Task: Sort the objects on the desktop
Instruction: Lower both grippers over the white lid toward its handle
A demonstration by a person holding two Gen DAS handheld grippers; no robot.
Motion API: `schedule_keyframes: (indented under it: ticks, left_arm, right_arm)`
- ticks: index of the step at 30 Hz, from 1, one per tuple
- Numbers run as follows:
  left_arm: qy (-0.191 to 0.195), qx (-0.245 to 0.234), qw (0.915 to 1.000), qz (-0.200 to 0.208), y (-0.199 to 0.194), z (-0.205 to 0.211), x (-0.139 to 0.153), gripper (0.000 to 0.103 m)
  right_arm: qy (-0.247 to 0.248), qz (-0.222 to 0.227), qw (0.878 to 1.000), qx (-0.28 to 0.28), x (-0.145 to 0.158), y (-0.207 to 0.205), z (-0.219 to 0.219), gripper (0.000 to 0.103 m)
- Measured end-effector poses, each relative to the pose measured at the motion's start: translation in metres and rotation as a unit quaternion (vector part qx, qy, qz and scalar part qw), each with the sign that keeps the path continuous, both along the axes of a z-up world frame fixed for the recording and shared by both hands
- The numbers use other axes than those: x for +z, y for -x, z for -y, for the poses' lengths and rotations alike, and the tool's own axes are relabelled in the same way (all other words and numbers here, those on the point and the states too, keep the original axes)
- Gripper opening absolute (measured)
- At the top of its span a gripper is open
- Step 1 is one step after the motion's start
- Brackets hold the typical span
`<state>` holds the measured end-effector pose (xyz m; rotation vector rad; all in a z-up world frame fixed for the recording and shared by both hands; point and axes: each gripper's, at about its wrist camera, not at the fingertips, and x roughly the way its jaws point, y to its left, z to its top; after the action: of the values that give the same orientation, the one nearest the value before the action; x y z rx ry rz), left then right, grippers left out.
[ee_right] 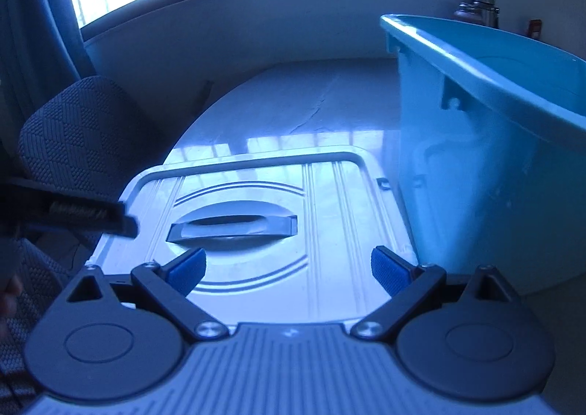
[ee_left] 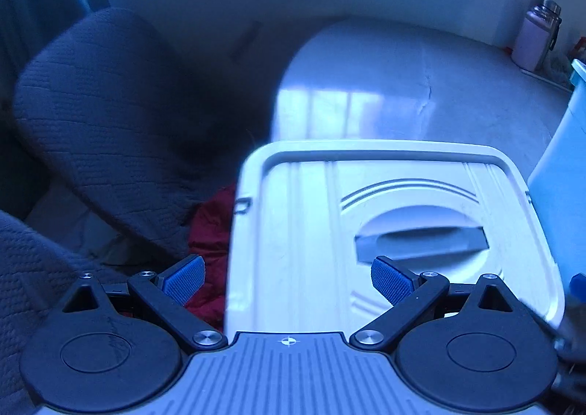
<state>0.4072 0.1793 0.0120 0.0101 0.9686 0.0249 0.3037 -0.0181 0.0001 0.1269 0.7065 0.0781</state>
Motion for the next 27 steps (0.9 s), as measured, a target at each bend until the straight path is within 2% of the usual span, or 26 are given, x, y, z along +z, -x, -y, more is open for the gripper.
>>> schedule_keyframes:
  ticks: [8,9,14,17,22,27]
  left_arm:
    - [0.009,0.004,0.9966,-0.082,-0.037,0.005,-0.031,0.100]
    - [0.002,-0.001,0.9967,-0.082,-0.038,0.005,-0.033,0.103]
    - [0.011,-0.006,0.9967,-0.080,-0.044,0.002,-0.033,0.103]
    - [0.014,-0.005,0.9956,-0.092,-0.050,0.002,-0.031,0.103]
    - [0.022,-0.003,0.9945,-0.102,-0.060,0.000,-0.027,0.103]
    - [0.027,-0.023,0.9943,-0.100,-0.070,0.000,-0.029,0.103]
  right_arm:
    - [-0.014,-0.021,1.000,0.018,-0.002,-0.010,0.008,0.097]
    - [-0.018,-0.026,0.999,0.021,-0.003,-0.010,0.009,0.097]
    - [-0.038,-0.046,0.998,0.019,-0.006,-0.010,0.015,0.097]
    - [-0.045,-0.058,0.997,0.016,-0.007,-0.007,0.015,0.097]
    - [-0.050,-0.059,0.997,0.010,-0.006,-0.004,0.011,0.097]
    - [-0.056,-0.055,0.996,-0.040,-0.003,-0.003,0.009,0.097]
